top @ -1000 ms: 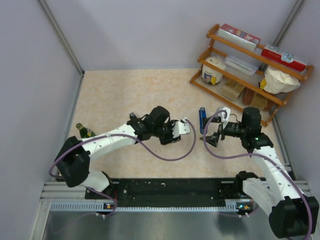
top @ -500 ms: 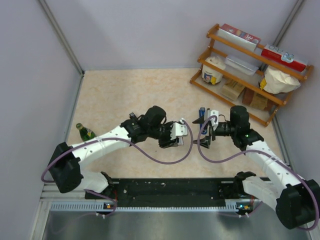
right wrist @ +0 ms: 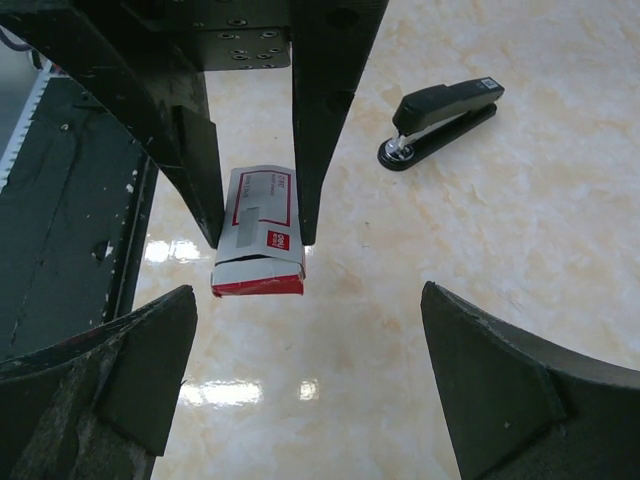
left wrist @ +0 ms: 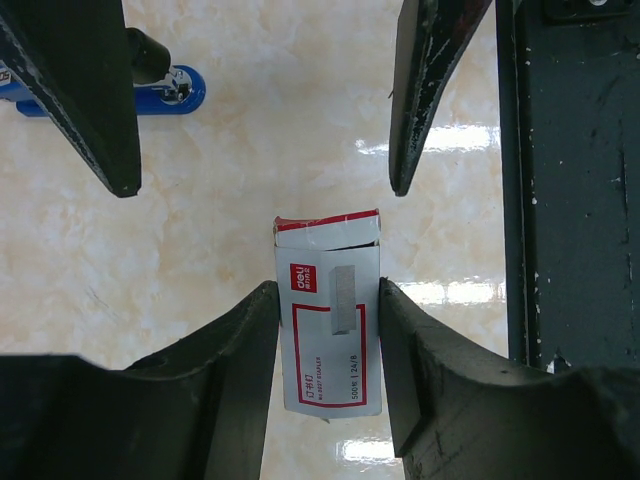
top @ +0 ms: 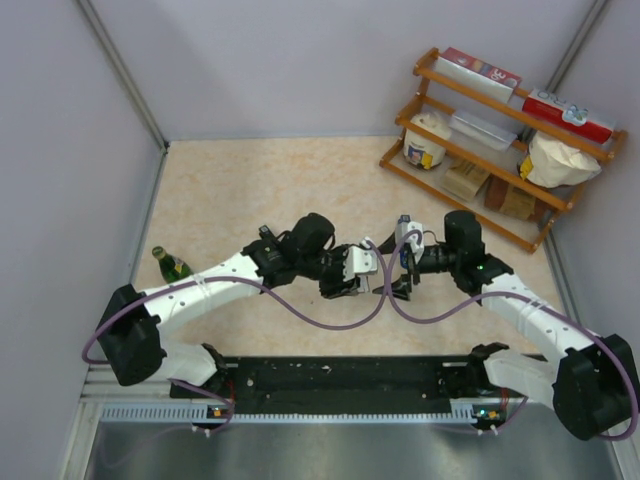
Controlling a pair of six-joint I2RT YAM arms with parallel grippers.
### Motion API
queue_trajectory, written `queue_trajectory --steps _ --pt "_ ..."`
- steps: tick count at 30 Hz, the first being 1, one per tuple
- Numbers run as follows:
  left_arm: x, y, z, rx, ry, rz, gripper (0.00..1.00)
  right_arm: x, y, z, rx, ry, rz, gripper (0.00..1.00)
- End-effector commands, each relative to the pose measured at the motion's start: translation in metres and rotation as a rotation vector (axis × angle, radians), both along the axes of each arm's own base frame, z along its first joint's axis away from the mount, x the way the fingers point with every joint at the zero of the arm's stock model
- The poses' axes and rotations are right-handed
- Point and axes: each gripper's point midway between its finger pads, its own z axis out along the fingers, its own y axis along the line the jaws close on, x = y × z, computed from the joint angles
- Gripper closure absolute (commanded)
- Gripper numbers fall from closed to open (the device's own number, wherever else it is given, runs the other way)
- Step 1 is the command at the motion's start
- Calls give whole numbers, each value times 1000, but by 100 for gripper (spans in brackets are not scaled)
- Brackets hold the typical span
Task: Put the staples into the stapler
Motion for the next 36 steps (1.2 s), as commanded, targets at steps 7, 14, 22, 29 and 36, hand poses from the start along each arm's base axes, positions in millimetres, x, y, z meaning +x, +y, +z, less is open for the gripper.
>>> queue_trajectory --steps 7,14,22,29,36 --pt "7 -15 25 -62 -45 4 52 -19 10 6 44 13 107 9" --pt "9 -16 24 -62 -46 10 51 -23 11 1 41 35 118 12" --pt "9 -16 27 -69 -49 13 51 -21 12 -4 39 37 105 15" --pt "8 -17 28 -72 -42 9 51 -17 15 -3 49 44 89 20" --pt "8 -18 25 -66 -38 7 51 -17 14 -3 52 29 84 31"
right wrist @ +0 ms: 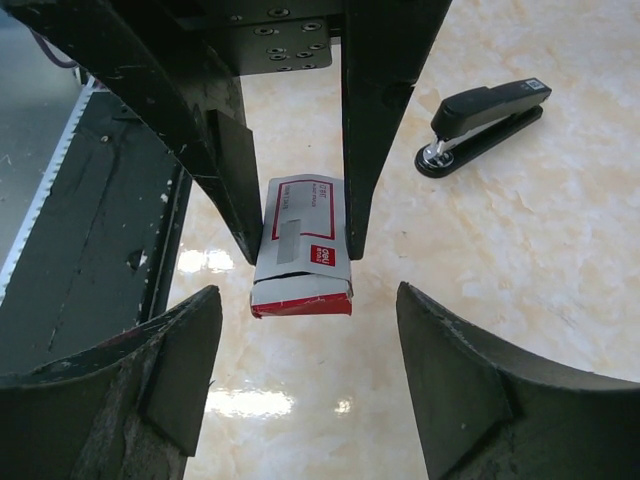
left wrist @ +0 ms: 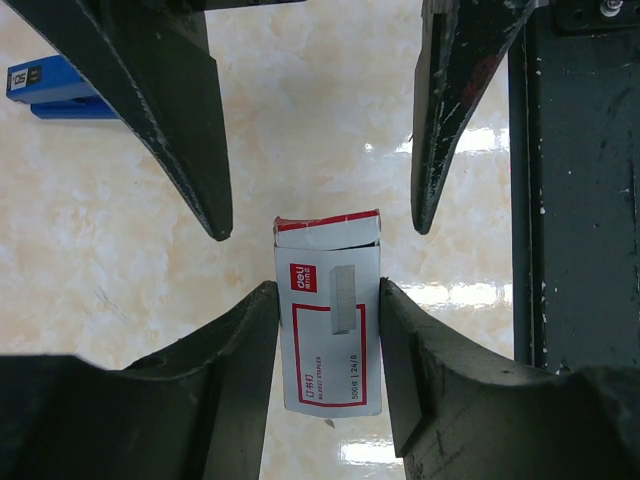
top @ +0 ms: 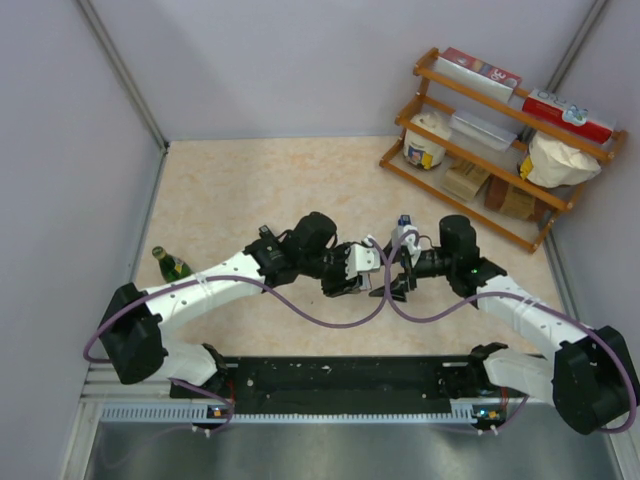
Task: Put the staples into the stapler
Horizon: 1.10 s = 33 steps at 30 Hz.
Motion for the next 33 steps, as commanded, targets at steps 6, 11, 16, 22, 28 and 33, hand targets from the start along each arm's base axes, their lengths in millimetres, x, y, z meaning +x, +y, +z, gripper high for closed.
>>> queue_trajectory --steps 6,11,16,22,28,33 --pt "5 -13 22 -64 -33 -8 51 -6 4 1 12 -37 42 38" --pt "5 -14 20 -62 -27 -10 51 -6 5 2 16 -38 44 42" --pt "4 -14 19 -61 -23 -11 51 -8 5 0 15 -34 53 50" --pt "5 -14 18 -58 -24 -9 51 -12 6 1 20 -31 69 54" --pt "6 -14 20 -61 -30 -4 51 -14 5 -4 5 -31 77 64" --pt "6 -14 20 -61 -31 -2 51 -15 4 -8 -6 -25 82 70"
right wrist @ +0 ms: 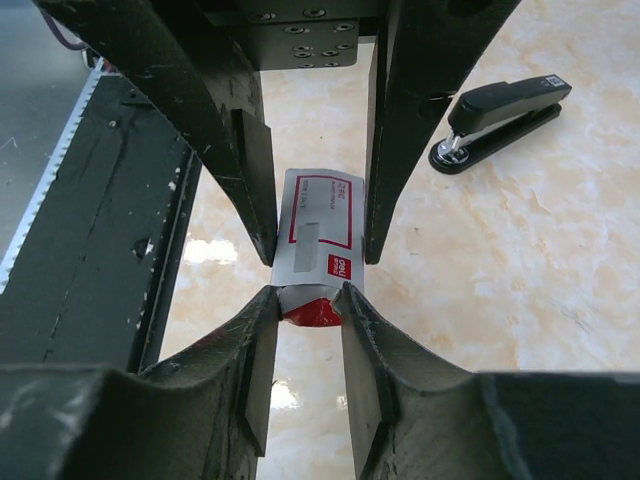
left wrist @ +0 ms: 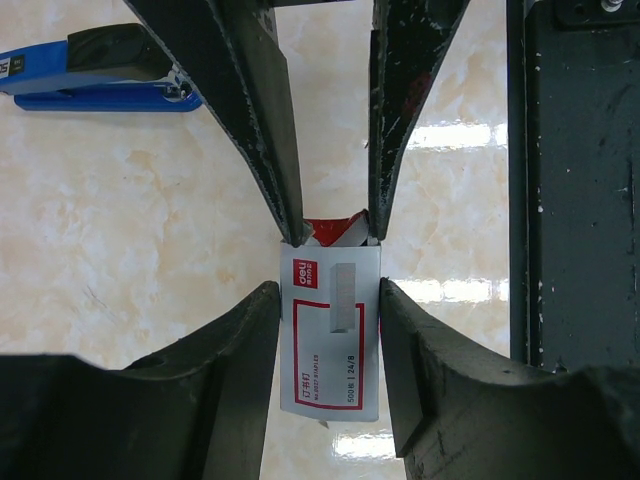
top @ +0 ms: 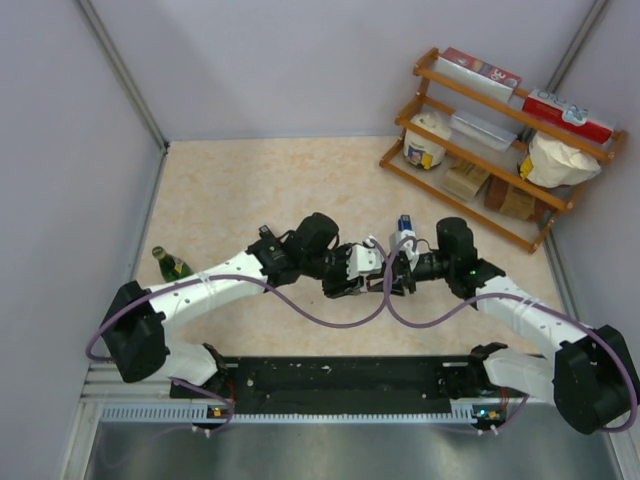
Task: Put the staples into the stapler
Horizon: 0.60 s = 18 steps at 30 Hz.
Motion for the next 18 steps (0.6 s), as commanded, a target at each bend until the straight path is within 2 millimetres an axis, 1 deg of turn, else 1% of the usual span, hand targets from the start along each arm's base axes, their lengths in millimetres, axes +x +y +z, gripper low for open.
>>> queue_trajectory --steps 1,4,14,16,18 --pt "6 -13 25 -73 -48 -8 51 -8 2 -1 6 -17 52 71" --pt "6 -12 25 -72 -48 -10 51 -8 3 0 8 -17 50 73" --pt "5 -8 19 -58 -57 -8 51 -1 2 1 -4 -41 18 73" --pt "9 -5 12 -41 -70 4 51 3 0 0 -16 -55 -6 72" --pt "16 -2 1 -17 -93 34 50 8 -4 0 -20 -61 -30 71"
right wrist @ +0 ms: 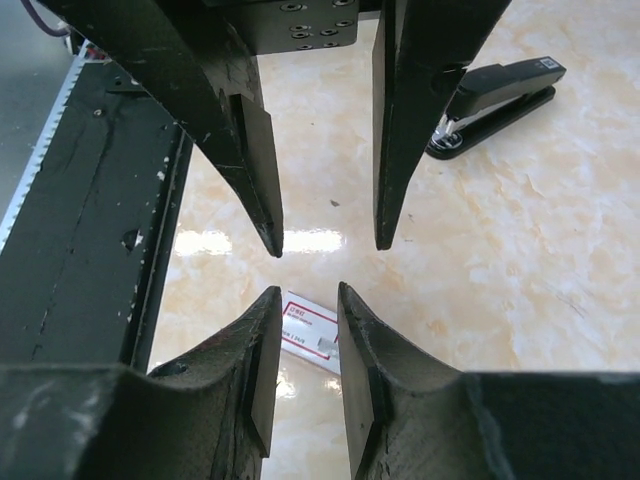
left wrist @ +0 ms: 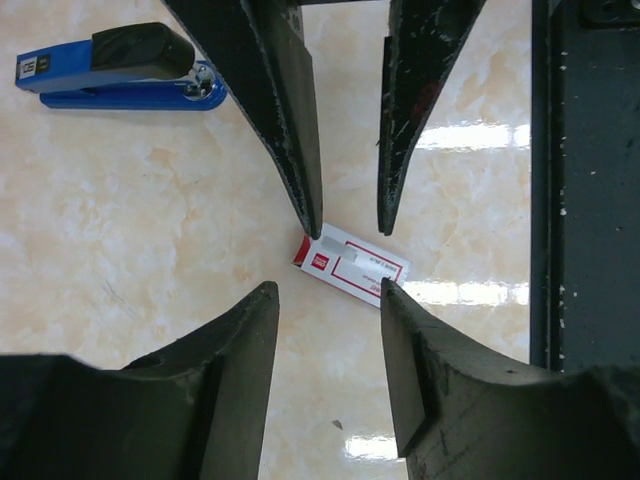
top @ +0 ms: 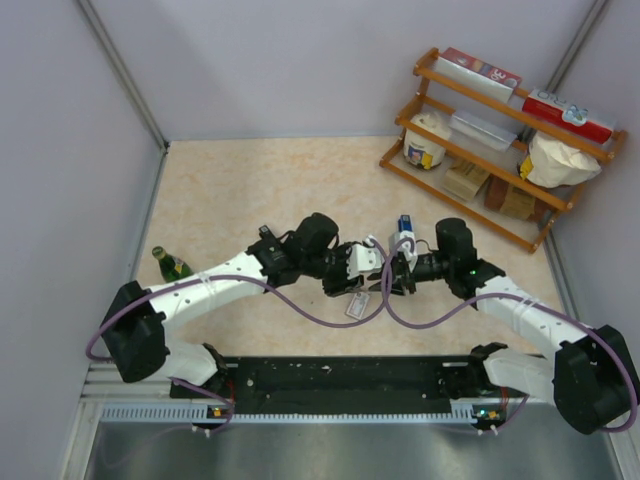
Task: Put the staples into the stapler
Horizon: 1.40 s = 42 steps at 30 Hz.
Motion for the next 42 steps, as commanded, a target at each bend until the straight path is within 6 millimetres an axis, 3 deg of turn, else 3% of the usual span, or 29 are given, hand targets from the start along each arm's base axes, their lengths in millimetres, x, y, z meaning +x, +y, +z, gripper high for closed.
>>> queue_trajectory --steps 1,8,13,33,42 --pt "17 -1 -5 -3 -83 49 47 9 -4 5 -1 -53 -32 70" --pt "30 -4 -57 160 45 190 24 41 -30 11 14 -34 -178 57" --pt "25 -17 -72 194 93 204 12 45 -36 9 5 -50 -207 57" --pt "11 -34 -115 343 271 257 9 47 -42 17 17 -107 -228 52" --pt "18 -26 -141 431 241 311 11 48 -46 25 29 -128 -241 50"
